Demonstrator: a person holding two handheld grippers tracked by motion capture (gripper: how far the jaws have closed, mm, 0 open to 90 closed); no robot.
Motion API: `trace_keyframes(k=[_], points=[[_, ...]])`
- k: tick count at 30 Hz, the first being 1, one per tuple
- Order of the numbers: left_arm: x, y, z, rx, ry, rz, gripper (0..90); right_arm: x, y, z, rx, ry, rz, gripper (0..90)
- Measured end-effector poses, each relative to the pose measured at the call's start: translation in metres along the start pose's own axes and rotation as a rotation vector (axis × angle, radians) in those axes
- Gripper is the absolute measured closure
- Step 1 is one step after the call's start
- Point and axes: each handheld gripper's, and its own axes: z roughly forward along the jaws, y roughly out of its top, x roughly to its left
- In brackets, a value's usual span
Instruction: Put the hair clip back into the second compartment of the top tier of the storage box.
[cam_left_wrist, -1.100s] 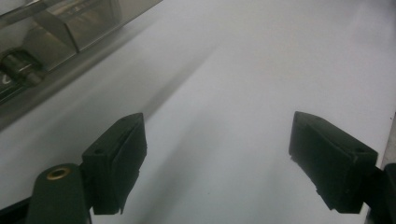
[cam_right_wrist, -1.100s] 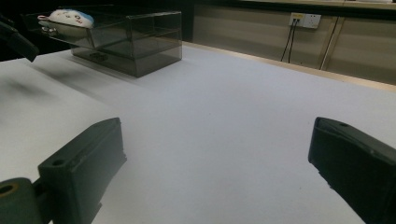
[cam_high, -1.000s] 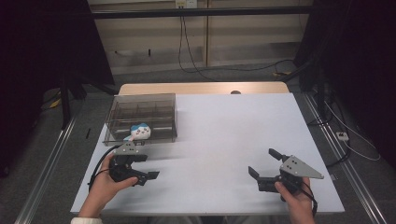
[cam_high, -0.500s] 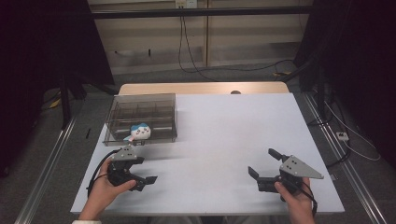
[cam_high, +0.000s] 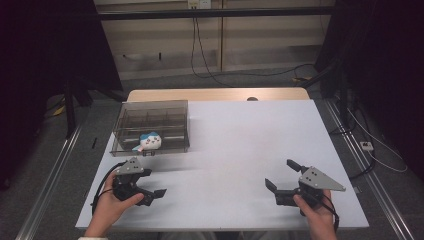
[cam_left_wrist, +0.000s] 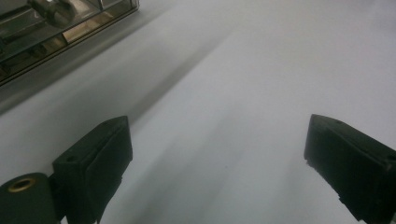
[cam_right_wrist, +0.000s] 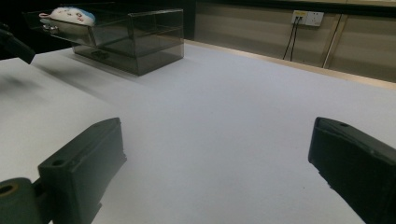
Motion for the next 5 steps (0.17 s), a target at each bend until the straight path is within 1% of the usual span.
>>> trace_keyframes(k=[5], points=[[0.0003, -0.0002, -0.0004, -0.012, 0.009, -0.006, 8.0, -0.0008, 0.0001, 0.0002, 0.004, 0.0, 0.012, 2.7]])
